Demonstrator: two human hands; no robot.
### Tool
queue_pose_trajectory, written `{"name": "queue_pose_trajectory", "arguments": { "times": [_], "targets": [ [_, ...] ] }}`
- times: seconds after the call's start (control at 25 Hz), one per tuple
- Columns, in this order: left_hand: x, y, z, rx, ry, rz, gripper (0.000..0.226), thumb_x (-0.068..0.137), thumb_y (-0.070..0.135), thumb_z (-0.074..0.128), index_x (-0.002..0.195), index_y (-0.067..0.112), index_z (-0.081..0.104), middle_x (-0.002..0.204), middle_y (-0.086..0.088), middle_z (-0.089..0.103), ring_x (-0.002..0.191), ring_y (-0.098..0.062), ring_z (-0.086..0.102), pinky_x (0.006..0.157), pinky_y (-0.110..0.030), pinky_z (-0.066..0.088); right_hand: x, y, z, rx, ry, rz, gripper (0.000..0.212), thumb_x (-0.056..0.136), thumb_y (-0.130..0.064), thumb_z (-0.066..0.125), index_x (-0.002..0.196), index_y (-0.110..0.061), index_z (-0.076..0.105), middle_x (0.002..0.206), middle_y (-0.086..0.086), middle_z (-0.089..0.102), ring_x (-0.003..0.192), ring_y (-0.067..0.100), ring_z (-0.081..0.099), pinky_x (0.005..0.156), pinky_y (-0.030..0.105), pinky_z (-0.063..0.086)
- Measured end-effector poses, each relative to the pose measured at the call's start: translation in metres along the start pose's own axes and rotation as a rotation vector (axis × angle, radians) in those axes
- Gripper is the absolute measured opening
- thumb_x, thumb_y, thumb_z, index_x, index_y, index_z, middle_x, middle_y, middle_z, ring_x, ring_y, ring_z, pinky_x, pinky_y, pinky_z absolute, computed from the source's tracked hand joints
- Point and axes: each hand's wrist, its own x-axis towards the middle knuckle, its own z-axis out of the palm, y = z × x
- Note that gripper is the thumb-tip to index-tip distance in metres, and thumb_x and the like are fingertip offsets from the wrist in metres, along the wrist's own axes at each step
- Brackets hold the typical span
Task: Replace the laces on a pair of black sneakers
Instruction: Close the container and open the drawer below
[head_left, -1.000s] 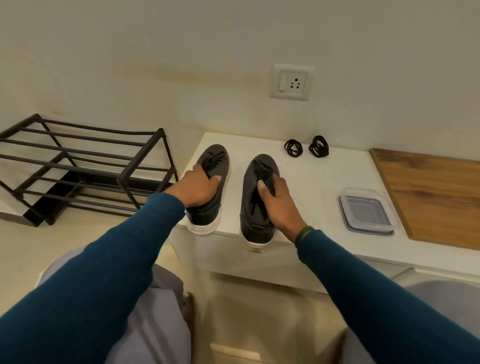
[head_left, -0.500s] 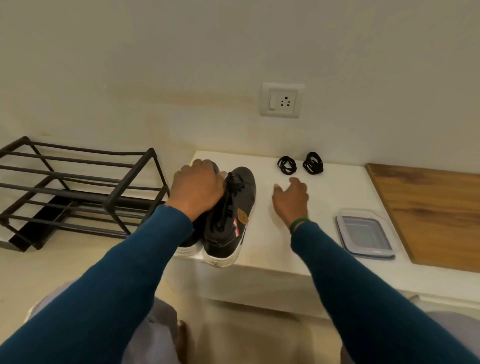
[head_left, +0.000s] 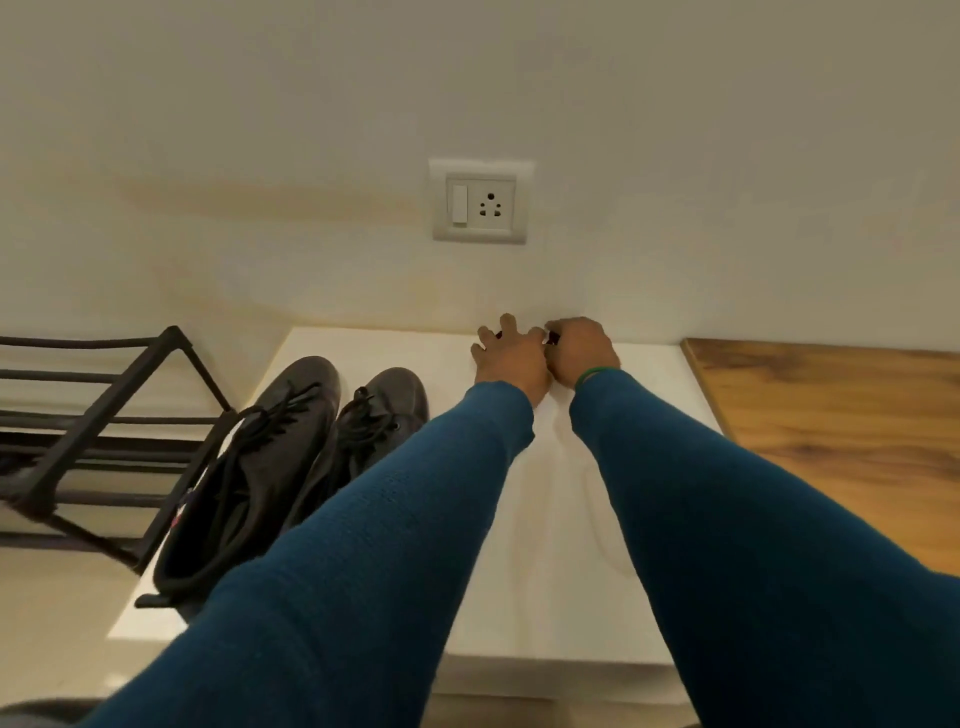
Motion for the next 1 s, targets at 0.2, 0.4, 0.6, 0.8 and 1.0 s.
{"name": "queue_pose_trajectory", "arguments": {
  "times": [0.2,0.4,0.6,0.8,1.0],
  "targets": [
    [0.015,-0.012,0.032,0.089,0.088,0.069,0.029,0.094,0.004,0.051,0.121,0.006,0.062,0.135,-0.013,0.048,0.119,-0.033,0.049,0.095,-0.038,0.048,0.006,0.002,0.020,-0.195,0.020,-0.010,0.023,0.093,-0.003,0.053,0.113,-0.004,0.064,0.118,0.016,0.063,0.104,0.032,0.063,0.075,0.032,0.046],
    [-0.042,-0.023,0.040,-0.115,0.262,0.054,0.015,0.093,-0.004,0.050,0.099,0.000,0.063,0.104,-0.019,0.064,0.095,-0.035,0.062,0.070,-0.038,0.048,-0.041,-0.014,0.025,-0.326,0.003,-0.093,0.015,0.090,0.004,0.050,0.097,-0.006,0.059,0.109,0.015,0.063,0.096,0.030,0.063,0.068,0.032,0.040],
    [-0.136,-0.032,0.036,-0.142,0.255,0.044,0.025,0.093,-0.009,0.047,0.111,-0.006,0.063,0.119,-0.022,0.061,0.102,-0.040,0.063,0.085,-0.047,0.054,-0.114,-0.025,0.012,-0.218,-0.061,-0.120,0.015,0.090,0.003,0.056,0.102,-0.002,0.063,0.108,0.015,0.064,0.095,0.030,0.065,0.070,0.032,0.047],
    [-0.198,-0.021,0.016,-0.227,0.220,-0.168,0.021,0.092,-0.007,0.049,0.106,0.001,0.062,0.106,-0.013,0.065,0.094,-0.029,0.066,0.075,-0.031,0.052,-0.171,0.033,-0.087,0.540,0.160,0.169,0.020,0.084,0.002,0.068,0.096,-0.009,0.079,0.092,0.007,0.074,0.071,0.014,0.066,0.058,0.018,0.055],
    [-0.223,0.079,-0.011,-0.526,0.297,0.085,0.027,0.089,-0.009,0.048,0.098,0.008,0.066,0.093,0.002,0.058,0.084,-0.015,0.058,0.074,-0.020,0.043,-0.232,0.106,-0.139,0.690,0.236,0.254,0.021,0.082,0.002,0.072,0.089,-0.017,0.079,0.086,0.006,0.074,0.070,0.012,0.066,0.059,0.017,0.054]
  ]
}}
